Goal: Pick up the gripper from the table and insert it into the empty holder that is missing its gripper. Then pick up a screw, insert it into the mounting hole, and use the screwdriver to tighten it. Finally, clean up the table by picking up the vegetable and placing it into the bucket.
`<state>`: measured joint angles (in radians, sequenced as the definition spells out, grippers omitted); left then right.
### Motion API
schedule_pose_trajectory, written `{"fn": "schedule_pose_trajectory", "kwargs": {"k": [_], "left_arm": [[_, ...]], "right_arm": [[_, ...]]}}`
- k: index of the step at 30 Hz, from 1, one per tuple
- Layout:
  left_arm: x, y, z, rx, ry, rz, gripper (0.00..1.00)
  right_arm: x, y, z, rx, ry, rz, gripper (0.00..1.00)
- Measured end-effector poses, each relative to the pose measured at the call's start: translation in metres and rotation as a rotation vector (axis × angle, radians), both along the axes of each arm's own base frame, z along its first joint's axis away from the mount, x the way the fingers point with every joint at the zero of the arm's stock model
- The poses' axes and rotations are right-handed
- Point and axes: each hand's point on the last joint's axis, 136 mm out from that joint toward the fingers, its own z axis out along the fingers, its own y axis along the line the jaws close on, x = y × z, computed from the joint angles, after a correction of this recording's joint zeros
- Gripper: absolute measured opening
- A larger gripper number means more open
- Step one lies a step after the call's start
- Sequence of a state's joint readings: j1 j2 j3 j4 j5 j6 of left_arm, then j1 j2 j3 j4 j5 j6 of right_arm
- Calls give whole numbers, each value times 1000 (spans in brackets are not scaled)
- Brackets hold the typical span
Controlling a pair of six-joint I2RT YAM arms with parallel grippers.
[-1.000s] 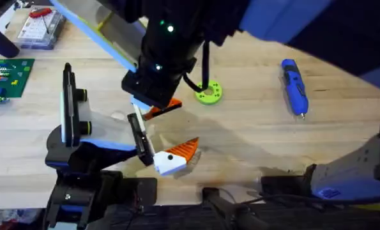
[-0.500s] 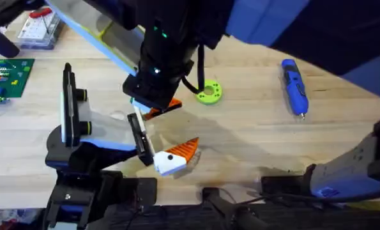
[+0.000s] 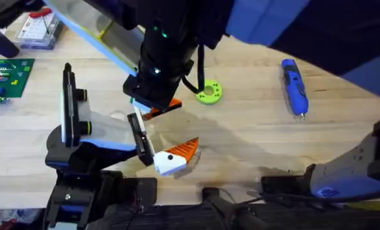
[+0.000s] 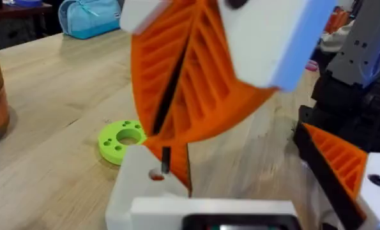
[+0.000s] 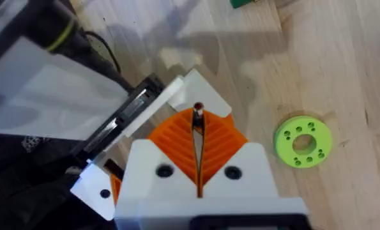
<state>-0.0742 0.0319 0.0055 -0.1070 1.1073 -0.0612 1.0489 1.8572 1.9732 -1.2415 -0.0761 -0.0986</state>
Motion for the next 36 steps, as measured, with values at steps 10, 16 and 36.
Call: {"fn": "schedule_pose_trajectory", "kwargs": {"k": [10,16,36], "left_arm": [[0,0,0,0,0,0,990],[0,0,0,0,0,0,990],[0,0,0,0,0,0,990]], "right_arm": [[1,1,1,6,-5,3,7],[1,1,1,6,-6,6,7],[1,2,-7,-15,2,13,7]]}}
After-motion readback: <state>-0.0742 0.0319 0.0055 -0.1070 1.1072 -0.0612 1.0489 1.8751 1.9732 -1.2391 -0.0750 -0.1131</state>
